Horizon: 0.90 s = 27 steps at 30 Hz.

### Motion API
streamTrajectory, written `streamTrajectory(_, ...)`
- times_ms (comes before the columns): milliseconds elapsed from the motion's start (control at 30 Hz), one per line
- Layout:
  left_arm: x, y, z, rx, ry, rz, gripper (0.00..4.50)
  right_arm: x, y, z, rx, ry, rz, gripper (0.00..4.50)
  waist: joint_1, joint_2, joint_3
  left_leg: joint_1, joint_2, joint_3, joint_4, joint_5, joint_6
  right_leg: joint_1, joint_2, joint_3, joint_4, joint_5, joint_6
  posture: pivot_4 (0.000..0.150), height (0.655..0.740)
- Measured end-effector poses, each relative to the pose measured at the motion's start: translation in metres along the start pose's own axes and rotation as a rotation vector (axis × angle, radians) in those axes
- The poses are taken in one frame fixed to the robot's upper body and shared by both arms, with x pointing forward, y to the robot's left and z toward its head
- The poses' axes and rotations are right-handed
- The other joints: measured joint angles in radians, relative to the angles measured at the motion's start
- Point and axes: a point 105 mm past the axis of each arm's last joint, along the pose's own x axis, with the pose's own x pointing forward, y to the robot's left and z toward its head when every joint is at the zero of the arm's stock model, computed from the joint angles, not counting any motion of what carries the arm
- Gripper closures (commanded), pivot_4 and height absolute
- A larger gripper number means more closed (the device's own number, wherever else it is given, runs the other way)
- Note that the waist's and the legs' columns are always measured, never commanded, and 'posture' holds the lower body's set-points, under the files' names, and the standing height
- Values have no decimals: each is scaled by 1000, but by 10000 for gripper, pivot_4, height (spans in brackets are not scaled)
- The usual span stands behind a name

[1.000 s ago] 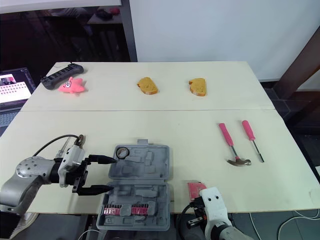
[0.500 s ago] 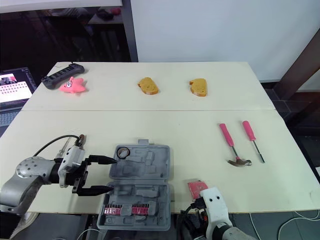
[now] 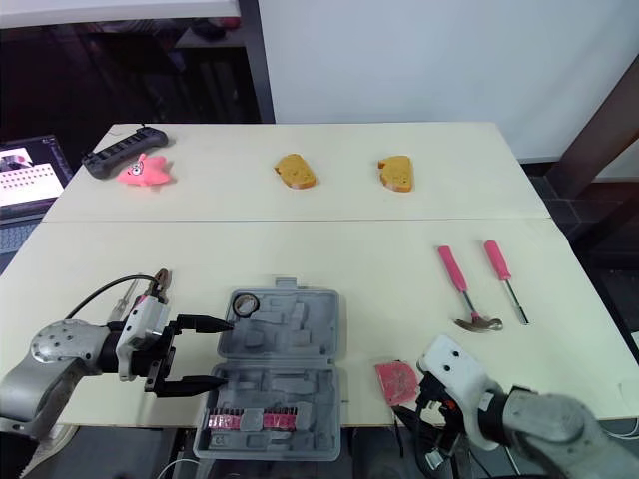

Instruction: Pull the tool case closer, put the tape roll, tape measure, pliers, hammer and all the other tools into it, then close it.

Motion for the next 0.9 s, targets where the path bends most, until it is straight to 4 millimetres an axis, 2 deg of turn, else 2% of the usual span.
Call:
streamTrajectory(133,-1,-2,1,4,3,2,0,1,-22,6,-302,8,117,301,-4,-2,2,0,0,0,1,0,0,1,0,0,0,0,0,1500,7400)
streamTrajectory(300,-5,-6,6,30,12,2,0,15,-28,-2,-538,41,288,301,-4,-1,3,0,0,0,1,0,0,1,0,0,0,1,0,1500,7400)
streamTrajectory(467,-13,-16,7,23,21,6,0,34,-32,-13,-589,43,322,301,-3,0,3,0,0,0,1,0,0,1,0,0,0,1,0,1500,7400)
streamTrajectory(700,-19,-25,4,13,40,14,0,42,-33,-21,-614,60,360,301,-1,0,4,0,0,0,3,0,0,1,0,0,1,1,0,1500,7400)
streamTrajectory(900,-18,-24,7,28,41,14,0,57,-37,-24,-616,65,341,301,-4,0,4,0,0,0,4,0,0,1,0,0,1,1,0,1500,7400)
